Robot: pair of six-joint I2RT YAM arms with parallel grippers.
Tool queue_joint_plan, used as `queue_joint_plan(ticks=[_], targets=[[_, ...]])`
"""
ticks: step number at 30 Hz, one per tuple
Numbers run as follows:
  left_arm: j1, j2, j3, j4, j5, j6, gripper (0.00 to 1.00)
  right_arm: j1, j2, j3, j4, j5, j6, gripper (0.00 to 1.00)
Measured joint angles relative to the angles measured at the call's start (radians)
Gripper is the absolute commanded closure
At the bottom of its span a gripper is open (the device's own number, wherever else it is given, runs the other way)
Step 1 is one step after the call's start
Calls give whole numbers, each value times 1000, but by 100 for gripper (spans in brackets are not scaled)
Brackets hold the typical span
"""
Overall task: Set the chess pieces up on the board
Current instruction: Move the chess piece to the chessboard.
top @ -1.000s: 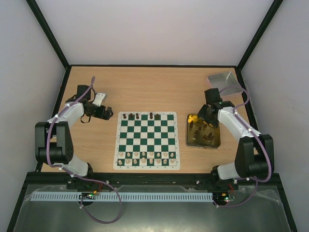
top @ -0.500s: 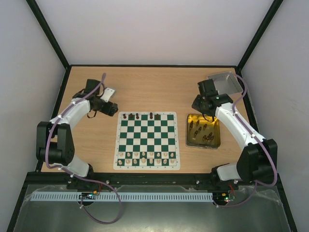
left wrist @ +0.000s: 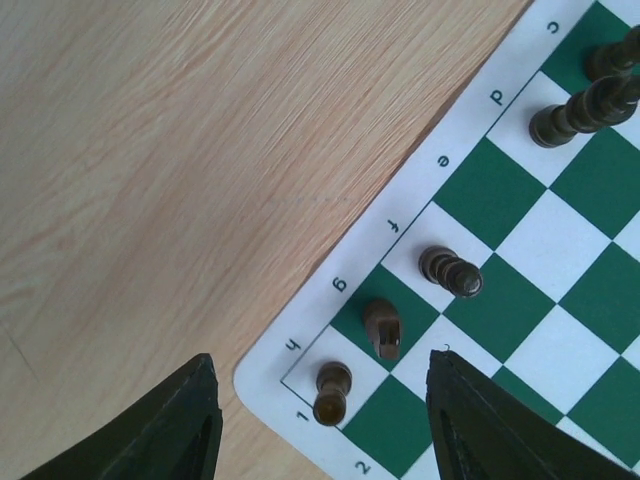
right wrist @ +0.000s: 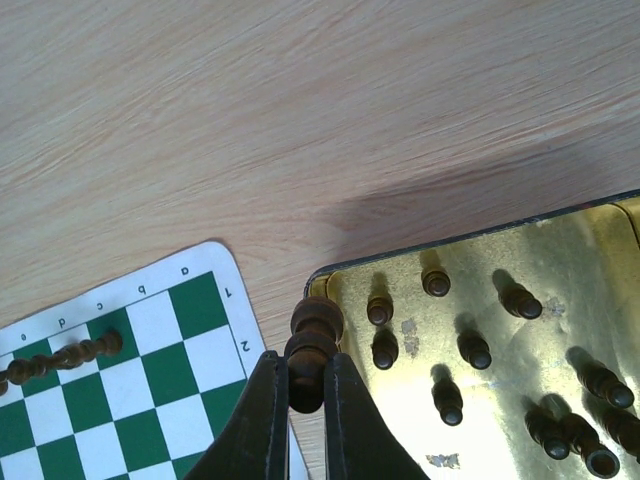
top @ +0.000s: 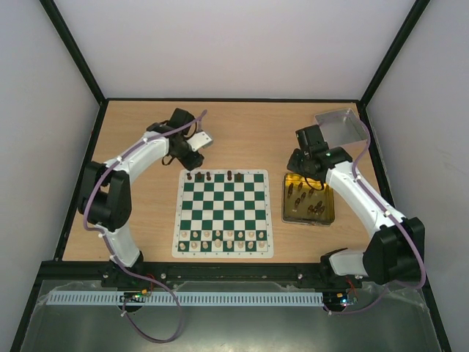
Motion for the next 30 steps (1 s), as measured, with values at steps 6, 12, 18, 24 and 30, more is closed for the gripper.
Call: queue_joint_plan(ticks=[6,12,18,24,30], targets=[[-40,51,84,-66,3,73,48,0,-8,-18,1,-11,-17,98],[-119,77,95,-129,9,136,51,0,-18,-47,2,-26,-31,98],[-166,105,94,-138,-26,159,50,0,-18,-65,10,-48,-37,98],[-180,116,82,-128,-87,168,54,0,-18,-89,28,-76,-36,98],[-196,135,77,-112,-127,172,58,0,-18,-98,41,-97,-33,98]])
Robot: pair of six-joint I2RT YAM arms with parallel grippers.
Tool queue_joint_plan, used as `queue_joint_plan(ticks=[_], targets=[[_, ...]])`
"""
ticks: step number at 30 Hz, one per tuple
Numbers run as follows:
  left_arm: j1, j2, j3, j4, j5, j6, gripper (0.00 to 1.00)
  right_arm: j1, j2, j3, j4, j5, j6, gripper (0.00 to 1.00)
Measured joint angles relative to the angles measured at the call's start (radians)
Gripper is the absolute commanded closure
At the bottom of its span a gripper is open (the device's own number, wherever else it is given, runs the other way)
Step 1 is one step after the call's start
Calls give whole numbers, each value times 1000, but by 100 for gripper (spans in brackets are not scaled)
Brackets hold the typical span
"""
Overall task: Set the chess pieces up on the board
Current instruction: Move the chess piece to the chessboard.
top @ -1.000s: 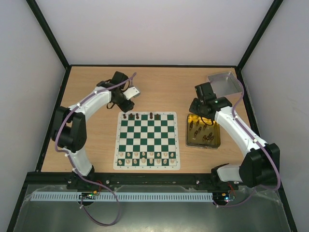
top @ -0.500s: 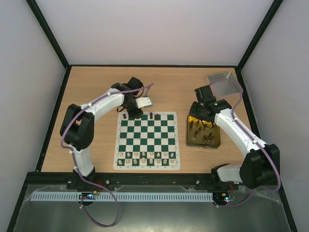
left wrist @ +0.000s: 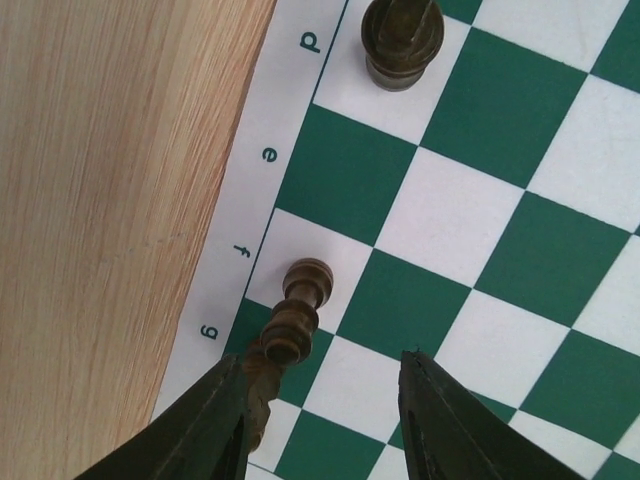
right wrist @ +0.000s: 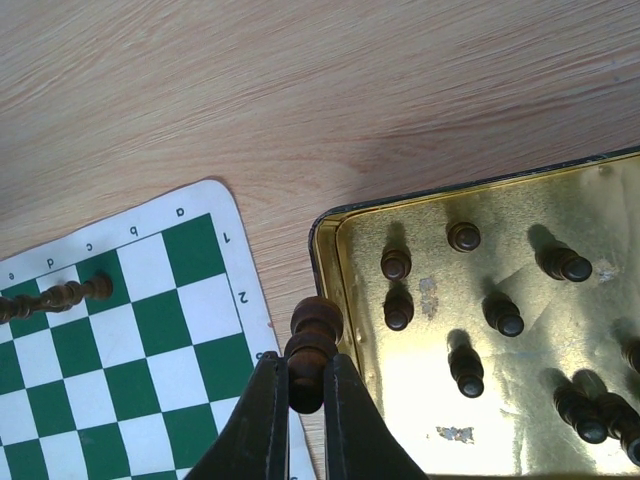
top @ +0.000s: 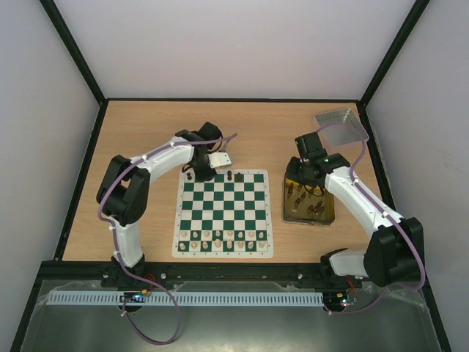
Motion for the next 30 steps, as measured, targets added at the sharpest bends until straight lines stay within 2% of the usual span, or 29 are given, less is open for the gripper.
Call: queue_joint_plan(ticks=[16,19,21,30], targets=[[-4,22,-25,55,-37,4,71,0,0,-16,14,-15,0,98],[-4,29,-25,65,-44,5,76,0,0,-17,14,-14,1,98],[-4,35,-26,71,-48,6,83,0,0,-17,14,-14,1,98],[-4,38,-34,85,-57,12,92,0,0,-17,14,-14,0,98]])
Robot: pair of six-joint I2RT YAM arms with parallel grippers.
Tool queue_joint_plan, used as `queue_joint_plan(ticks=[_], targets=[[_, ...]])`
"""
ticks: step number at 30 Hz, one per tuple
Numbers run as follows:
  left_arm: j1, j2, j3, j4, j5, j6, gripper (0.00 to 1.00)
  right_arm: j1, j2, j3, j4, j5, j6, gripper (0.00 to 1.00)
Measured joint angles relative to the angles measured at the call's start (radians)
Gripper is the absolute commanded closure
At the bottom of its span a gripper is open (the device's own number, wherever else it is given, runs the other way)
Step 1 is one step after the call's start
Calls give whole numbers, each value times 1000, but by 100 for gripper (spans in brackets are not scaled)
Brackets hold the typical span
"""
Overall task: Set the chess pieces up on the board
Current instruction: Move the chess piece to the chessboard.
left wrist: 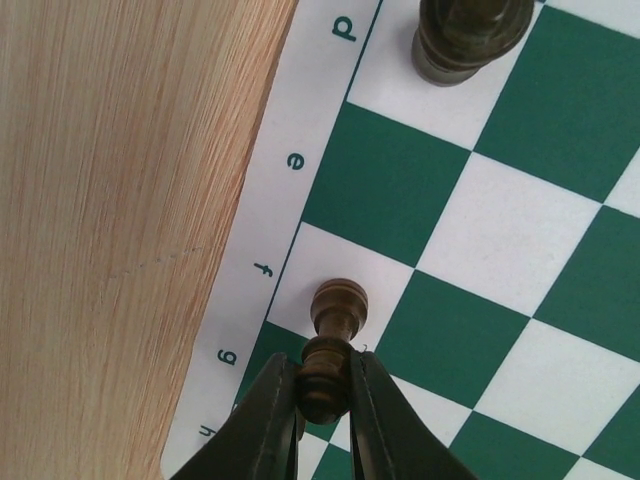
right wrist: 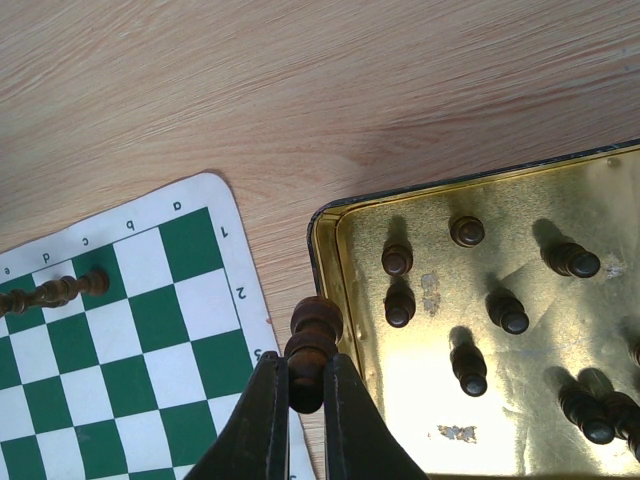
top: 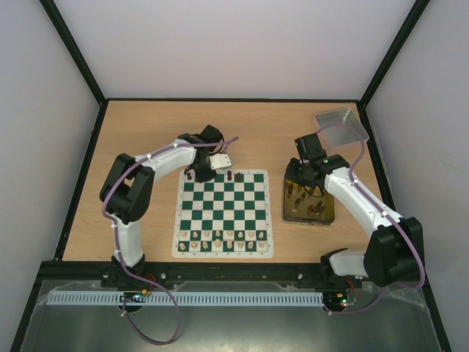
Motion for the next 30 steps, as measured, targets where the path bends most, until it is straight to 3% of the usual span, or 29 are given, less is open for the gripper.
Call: queue_joint_plan(ticks=[30], targets=[[-35,34,79,-34,48,-14,93,0,0,-19,4,3,0,98]])
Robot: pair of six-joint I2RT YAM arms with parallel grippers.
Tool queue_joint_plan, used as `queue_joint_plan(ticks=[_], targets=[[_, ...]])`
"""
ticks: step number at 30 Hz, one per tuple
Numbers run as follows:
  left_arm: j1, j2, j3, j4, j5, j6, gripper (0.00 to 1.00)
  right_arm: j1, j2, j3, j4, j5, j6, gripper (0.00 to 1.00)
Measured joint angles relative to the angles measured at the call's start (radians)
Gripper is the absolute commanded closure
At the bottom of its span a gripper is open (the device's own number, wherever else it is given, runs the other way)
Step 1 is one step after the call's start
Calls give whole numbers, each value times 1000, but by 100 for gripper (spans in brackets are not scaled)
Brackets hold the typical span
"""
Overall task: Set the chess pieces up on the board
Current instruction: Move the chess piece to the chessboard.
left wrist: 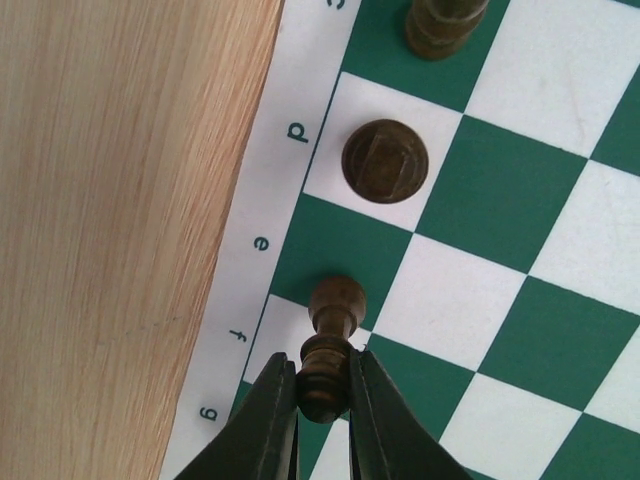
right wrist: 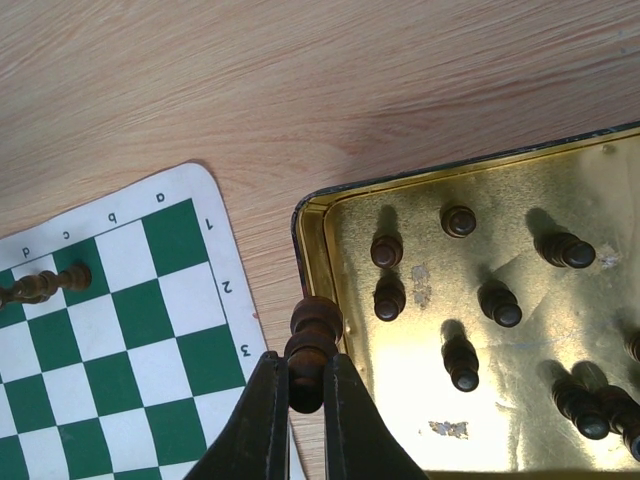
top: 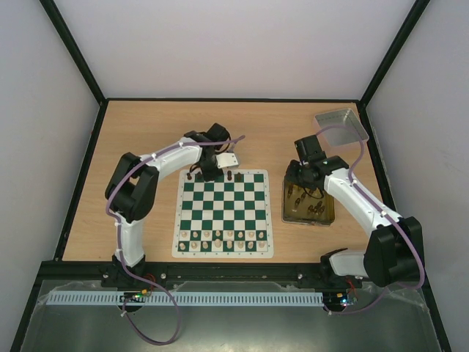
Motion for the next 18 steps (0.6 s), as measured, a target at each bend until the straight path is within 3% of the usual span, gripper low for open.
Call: queue_joint_plan(ticks=[18], targets=[[-9,24,18,2,-5,-6,93,0,-5,-22,3,3,-3,98]])
